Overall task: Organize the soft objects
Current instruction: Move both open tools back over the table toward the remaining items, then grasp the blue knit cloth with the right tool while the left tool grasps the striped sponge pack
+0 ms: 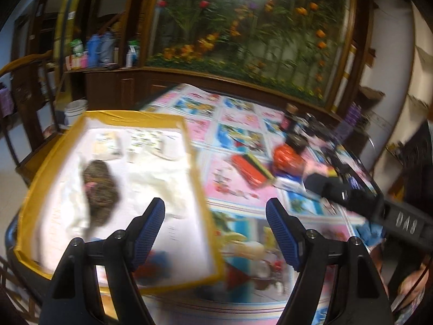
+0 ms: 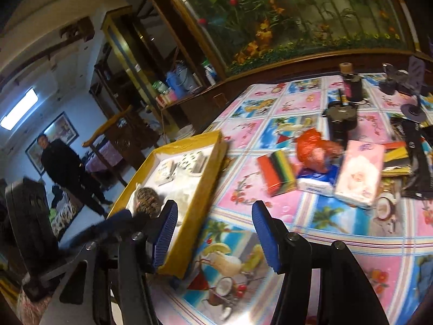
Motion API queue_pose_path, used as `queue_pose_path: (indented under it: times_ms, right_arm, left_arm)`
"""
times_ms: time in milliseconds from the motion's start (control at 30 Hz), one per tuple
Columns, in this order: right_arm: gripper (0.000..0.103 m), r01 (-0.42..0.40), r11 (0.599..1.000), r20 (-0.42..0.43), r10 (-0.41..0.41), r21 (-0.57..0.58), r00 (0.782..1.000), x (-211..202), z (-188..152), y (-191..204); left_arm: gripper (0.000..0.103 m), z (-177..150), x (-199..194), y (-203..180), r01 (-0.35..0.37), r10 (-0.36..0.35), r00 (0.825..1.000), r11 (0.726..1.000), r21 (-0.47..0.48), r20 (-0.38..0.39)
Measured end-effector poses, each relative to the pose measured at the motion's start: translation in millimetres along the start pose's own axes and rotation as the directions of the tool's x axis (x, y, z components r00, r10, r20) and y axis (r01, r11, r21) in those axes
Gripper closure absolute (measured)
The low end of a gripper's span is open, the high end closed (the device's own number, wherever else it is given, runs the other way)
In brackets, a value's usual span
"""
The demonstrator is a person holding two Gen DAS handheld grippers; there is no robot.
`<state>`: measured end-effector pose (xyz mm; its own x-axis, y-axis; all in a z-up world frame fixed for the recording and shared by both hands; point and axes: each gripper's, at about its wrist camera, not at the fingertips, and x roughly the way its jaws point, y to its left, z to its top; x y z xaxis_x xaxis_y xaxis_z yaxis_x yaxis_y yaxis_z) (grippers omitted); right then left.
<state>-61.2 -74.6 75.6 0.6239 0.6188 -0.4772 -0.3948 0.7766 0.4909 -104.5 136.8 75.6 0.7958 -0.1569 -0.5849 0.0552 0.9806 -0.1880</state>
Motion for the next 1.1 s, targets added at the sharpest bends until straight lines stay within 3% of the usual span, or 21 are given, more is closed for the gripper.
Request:
queue_pose_path:
  times_ms: [267, 367, 500, 633, 900, 1100]
  right_arm:
    - [0.039, 0.069, 0.988, 0.096, -0.083, 0.140, 0.992, -55.2, 12.8, -69.5]
    - [0.038, 0.109, 0.976, 0.113, -0.132, 0.189, 0.985, -77.7, 16.7, -101.1]
    - [0.032, 0.171, 0.954, 0.121, -0.205, 0.247, 0.971, -103.6, 16.5, -136.9]
    - [0.031, 0.254, 0.926, 0.103, -0.292, 0.279, 0.951, -125.5, 14.0, -164.7]
    - [0.027, 0.418, 0.891, -0.017, -0.422, 0.175, 0.907, -151.3, -22.0, -173.3]
    - [0.025, 0.423, 0.905, -0.088, -0.418, 0.046, 0.904, -134.6, -37.9, -153.1]
  left_arm:
    - [0.027, -28.4, 32.4, -73.4, 0.099, -0.083, 0.992, 0.979, 0.176, -0.094]
    - [0.027, -32.3, 44.2, -77.8, 0.119, -0.093, 0.985, 0.977, 0.176, -0.147]
    - [0.027, -33.9, 46.2, -70.4, 0.146, -0.125, 0.979, 0.981, 0.124, -0.162]
    - [0.027, -34.9, 48.0, -75.3, 0.172, -0.144, 0.972, 0.974, 0.150, -0.184]
    - [0.027, -33.4, 55.6, -68.1, 0.244, -0.220, 0.950, 0.966, 0.085, -0.222]
    - [0.027, -33.7, 57.4, -68.4, 0.245, -0.222, 0.948, 0.966, 0.077, -0.230]
